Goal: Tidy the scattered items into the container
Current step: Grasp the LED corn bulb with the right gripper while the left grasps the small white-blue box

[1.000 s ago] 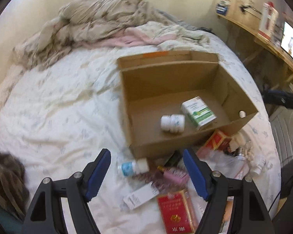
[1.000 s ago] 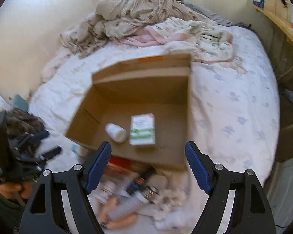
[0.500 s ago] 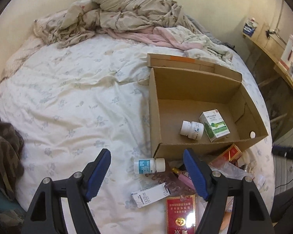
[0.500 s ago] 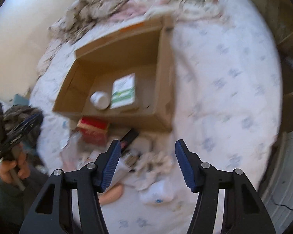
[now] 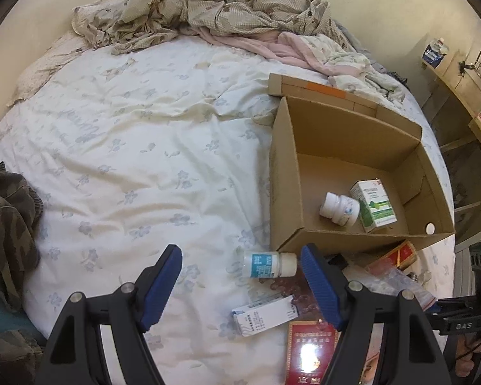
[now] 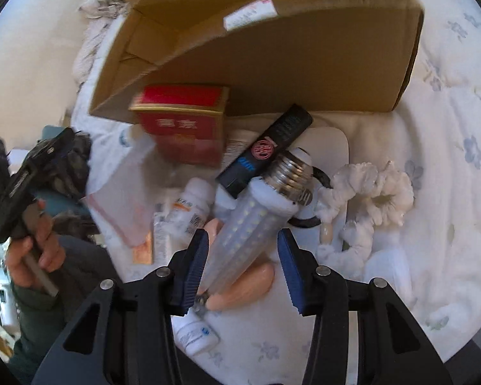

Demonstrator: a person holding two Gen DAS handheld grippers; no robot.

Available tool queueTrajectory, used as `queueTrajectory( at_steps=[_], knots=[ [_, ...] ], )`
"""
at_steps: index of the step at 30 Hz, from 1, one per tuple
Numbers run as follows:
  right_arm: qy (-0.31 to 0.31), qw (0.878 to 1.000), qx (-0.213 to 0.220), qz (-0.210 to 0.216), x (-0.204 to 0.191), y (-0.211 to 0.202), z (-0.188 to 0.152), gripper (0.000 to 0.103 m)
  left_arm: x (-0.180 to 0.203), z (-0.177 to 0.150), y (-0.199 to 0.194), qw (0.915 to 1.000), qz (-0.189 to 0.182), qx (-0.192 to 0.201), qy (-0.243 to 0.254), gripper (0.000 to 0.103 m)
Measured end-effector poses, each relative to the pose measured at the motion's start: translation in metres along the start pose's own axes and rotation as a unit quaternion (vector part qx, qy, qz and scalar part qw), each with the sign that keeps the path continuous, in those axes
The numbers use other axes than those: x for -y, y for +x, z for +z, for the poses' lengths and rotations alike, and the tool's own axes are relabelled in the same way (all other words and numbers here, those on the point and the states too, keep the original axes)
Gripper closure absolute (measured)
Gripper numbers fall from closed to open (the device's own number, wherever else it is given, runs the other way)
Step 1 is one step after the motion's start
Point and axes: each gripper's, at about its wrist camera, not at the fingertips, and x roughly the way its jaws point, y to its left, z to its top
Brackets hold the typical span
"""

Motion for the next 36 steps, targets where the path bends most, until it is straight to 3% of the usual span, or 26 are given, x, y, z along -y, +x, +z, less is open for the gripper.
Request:
queueTrajectory(
  at_steps=[3,7,10,13,20,31,34,35,36],
  knots=[
    [0.007,1.0,0.002,0.004,-0.001,0.006,0.002,0.056,-0.005,-0.003,0.009,0.9998,0.009,-0.018,0.001,0.026],
    [-0.014,1.0,0.015,-0.014,-0.008,0.003,0.0,0.058,-0.006,-0.013,0.029,0.9972,-0.007,-0.074,0.003,0.026],
    [-0.023,0.999,0.027,-0.003,-0.011,-0.008,-0.005,0.064,-0.001,-0.024,0.044,0.9926,-0.017,-0.12,0.016,0.026],
    [-0.03,0.998,0.049,0.006,-0.012,-0.027,-0.011,0.072,0.001,-0.03,0.052,0.9901,-0.015,-0.138,0.022,0.026],
    [-0.041,0.995,0.092,0.022,-0.017,-0.061,-0.008,0.072,0.002,-0.042,0.081,0.9781,-0.045,-0.201,-0.033,0.026],
    [-0.045,0.993,0.105,0.031,-0.015,-0.07,-0.003,0.072,0.021,-0.044,0.097,0.9787,-0.04,-0.198,-0.035,0.025],
    [-0.049,0.992,0.108,0.036,-0.015,-0.072,-0.004,0.072,0.023,-0.045,0.092,0.9798,-0.049,-0.192,-0.028,0.037],
    [-0.05,0.992,0.109,0.039,-0.015,-0.073,-0.004,0.072,0.022,-0.045,0.089,0.9804,-0.052,-0.188,-0.028,0.048],
    [-0.051,0.992,0.111,0.042,-0.017,-0.073,-0.003,0.072,0.021,-0.044,0.083,0.9815,-0.055,-0.181,-0.028,0.053]
  ],
)
